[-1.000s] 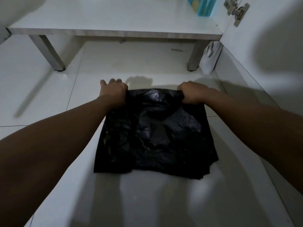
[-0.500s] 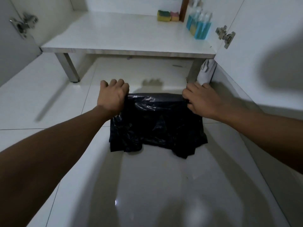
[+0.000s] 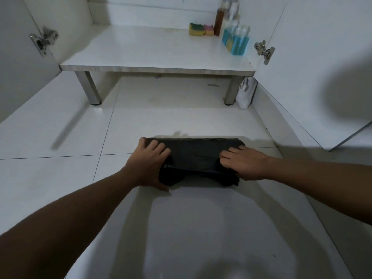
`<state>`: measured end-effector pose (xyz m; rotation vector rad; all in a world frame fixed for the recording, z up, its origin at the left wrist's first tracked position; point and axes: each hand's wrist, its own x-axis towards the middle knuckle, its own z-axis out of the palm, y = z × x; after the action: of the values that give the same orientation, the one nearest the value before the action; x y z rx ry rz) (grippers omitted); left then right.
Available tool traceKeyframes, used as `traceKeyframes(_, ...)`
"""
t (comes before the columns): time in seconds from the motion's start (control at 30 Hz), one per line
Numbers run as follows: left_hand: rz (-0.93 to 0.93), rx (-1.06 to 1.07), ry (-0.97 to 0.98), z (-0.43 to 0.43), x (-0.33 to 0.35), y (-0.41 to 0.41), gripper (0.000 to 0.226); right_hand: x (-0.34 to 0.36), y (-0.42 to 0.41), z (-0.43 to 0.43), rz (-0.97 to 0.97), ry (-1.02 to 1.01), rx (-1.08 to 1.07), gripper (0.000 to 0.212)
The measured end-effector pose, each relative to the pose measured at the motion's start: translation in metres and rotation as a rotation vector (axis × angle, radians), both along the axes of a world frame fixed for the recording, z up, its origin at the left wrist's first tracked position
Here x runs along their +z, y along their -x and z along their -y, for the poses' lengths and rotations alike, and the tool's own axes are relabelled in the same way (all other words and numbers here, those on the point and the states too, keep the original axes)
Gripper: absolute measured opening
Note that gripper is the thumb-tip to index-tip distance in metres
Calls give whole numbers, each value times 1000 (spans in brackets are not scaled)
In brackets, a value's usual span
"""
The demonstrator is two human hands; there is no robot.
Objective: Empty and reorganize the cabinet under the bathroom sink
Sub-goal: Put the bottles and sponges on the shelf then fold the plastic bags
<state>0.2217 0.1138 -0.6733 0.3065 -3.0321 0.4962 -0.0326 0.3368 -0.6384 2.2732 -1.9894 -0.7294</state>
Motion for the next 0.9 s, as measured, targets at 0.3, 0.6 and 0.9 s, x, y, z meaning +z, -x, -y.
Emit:
traceKeyframes(0.3,-132,65,-12,-12,-58,-9,37,-26,-8,-9,207,-147,-45,54)
traceKeyframes(0.6,-560,581,-556,-17,-33,10,58,-25,25,30,584,564,-920,52)
traceKeyframes(0.9,-414,847,-1296,39,-40,12,118,-30,39,27,957,113,-1518,97)
